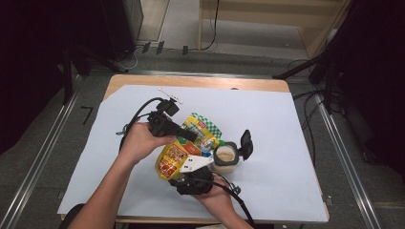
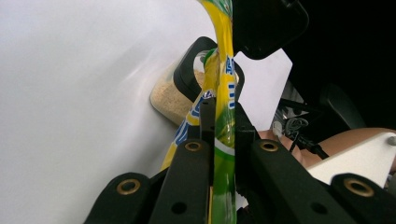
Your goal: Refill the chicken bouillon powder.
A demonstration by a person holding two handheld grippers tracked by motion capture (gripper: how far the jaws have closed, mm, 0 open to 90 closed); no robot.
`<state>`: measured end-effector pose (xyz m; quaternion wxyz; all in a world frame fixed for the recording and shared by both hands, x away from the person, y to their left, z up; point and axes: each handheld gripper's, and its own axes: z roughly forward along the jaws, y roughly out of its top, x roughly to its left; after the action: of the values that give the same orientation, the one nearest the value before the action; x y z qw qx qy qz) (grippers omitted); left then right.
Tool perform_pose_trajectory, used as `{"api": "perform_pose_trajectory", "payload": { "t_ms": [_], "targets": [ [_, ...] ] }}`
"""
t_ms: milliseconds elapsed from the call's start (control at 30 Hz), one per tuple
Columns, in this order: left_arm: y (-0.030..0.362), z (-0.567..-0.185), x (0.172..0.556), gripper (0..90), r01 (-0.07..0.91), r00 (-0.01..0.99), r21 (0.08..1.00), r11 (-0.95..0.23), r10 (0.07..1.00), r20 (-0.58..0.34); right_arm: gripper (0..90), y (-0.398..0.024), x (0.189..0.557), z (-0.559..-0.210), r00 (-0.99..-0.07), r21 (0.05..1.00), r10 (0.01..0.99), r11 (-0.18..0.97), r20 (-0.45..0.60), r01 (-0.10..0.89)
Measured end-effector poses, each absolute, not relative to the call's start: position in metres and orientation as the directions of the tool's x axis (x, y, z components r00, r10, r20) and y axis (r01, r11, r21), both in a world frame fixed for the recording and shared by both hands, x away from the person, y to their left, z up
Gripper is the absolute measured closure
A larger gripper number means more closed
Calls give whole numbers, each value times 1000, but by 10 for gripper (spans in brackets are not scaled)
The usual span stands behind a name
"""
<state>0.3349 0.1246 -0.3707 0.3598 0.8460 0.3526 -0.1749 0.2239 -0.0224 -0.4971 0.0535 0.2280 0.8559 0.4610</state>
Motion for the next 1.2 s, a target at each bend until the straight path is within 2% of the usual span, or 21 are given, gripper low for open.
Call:
{"api": "perform_pose_trajectory", "payload": {
  "t_ms": [733,1067,1200],
  "targets": [
    [144,-367,338,898,726,685,492,-481,445,-577,471,-24,224,-496,-887,818,449,466,110,337],
    [156,-356,336,900,717,697,536,-447,436,-569,466,-29,228,-496,-872,824,467,429,148,369],
    [163,-350,335,900,708,706,564,-424,433,-560,465,-31,229,-494,-865,828,484,427,131,364]
  ]
}}
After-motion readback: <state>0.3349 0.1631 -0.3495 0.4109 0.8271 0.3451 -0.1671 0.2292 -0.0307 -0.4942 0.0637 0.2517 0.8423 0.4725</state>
